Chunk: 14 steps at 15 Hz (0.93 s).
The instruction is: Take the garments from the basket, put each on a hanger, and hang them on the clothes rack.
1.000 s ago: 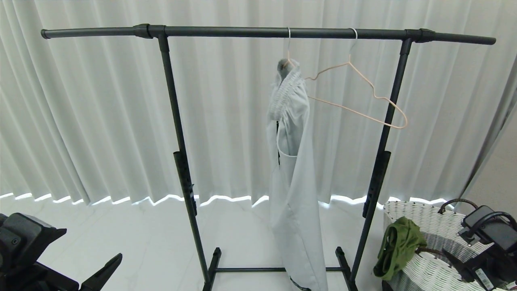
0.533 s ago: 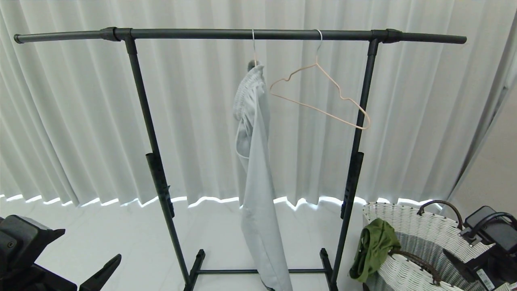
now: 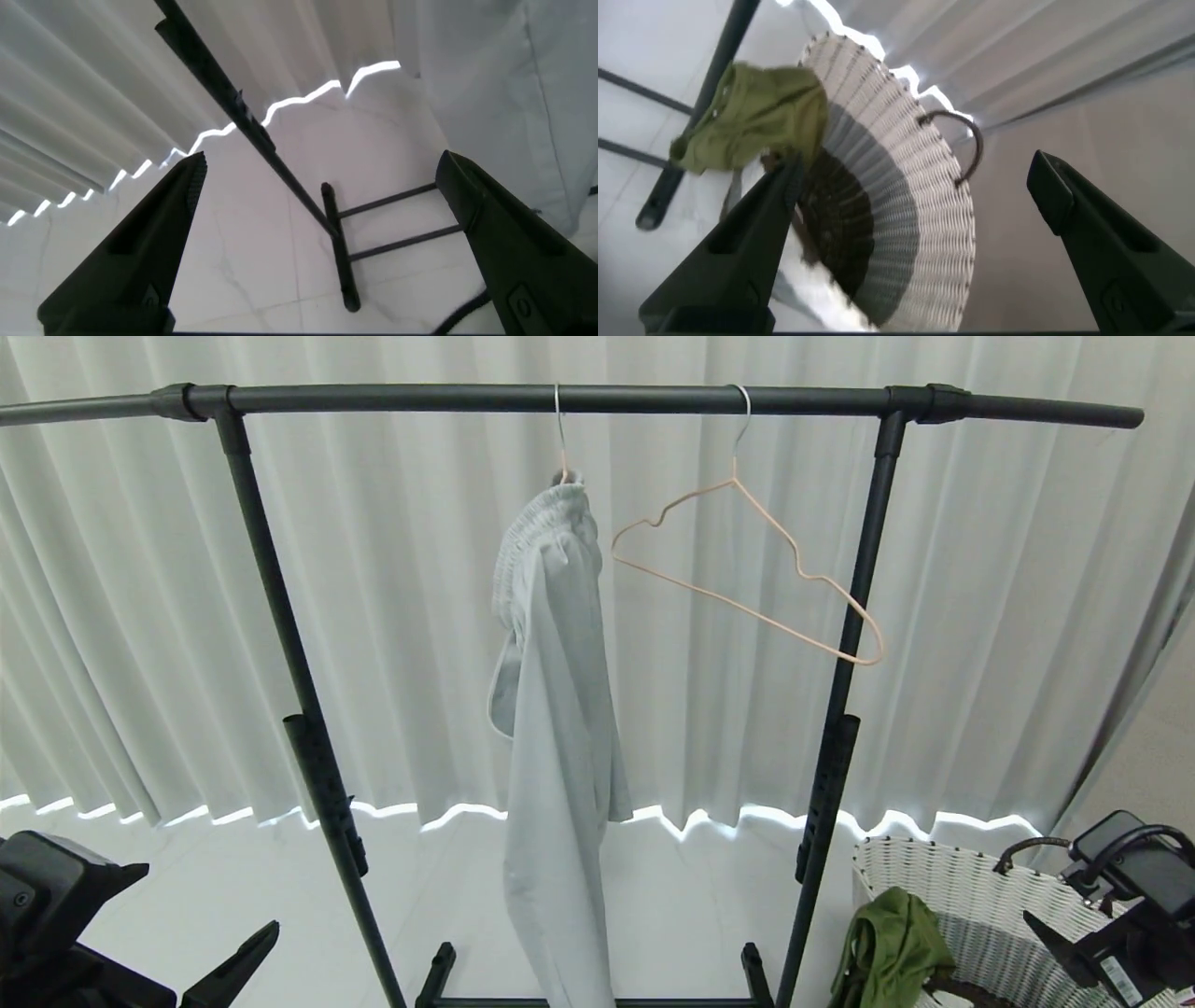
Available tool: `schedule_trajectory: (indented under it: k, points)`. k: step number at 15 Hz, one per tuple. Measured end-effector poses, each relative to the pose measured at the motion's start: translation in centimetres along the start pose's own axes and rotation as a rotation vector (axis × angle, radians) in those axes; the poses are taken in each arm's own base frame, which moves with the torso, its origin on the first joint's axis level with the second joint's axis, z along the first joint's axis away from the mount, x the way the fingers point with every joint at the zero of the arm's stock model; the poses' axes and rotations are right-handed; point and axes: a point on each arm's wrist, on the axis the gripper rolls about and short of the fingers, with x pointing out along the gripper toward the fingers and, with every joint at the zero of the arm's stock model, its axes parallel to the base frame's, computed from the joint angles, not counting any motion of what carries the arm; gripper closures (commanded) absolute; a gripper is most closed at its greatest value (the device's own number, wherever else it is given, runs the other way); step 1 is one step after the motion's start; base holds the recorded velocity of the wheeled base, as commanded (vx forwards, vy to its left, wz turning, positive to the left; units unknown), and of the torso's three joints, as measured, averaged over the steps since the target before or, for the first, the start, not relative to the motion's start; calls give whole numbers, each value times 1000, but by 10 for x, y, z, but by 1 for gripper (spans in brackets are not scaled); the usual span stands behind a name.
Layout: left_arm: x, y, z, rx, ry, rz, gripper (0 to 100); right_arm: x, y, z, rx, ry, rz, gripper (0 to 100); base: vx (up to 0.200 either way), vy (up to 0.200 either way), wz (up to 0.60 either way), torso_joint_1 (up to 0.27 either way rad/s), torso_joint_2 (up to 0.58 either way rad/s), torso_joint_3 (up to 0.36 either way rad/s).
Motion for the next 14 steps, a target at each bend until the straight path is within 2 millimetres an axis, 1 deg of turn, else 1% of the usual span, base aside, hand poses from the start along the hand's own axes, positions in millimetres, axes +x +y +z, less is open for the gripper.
schedule_trajectory:
  k: [2, 5, 7, 12, 14]
  points:
    - [0, 0, 0, 3, 0, 0, 0, 0, 1, -1, 0, 6, 5, 0, 200, 0, 0, 2, 5, 0]
    - [0, -1, 0, 10, -3, -14, 0, 3, 5, -7, 11, 41, 29, 0, 0, 0, 0, 0, 0, 0]
    - [1, -4, 0, 20, -10, -35, 0, 9, 10, -11, 48, 82, 58, 0, 0, 0, 0, 0, 0, 0]
    - [1, -8, 0, 36, -17, -78, 0, 38, 31, -24, 165, 254, 171, 0, 0, 0, 0, 0, 0, 0]
    - [2, -10, -2, 36, -6, -87, 0, 50, 39, -28, 163, 313, 216, 0, 0, 0, 0, 0, 0, 0]
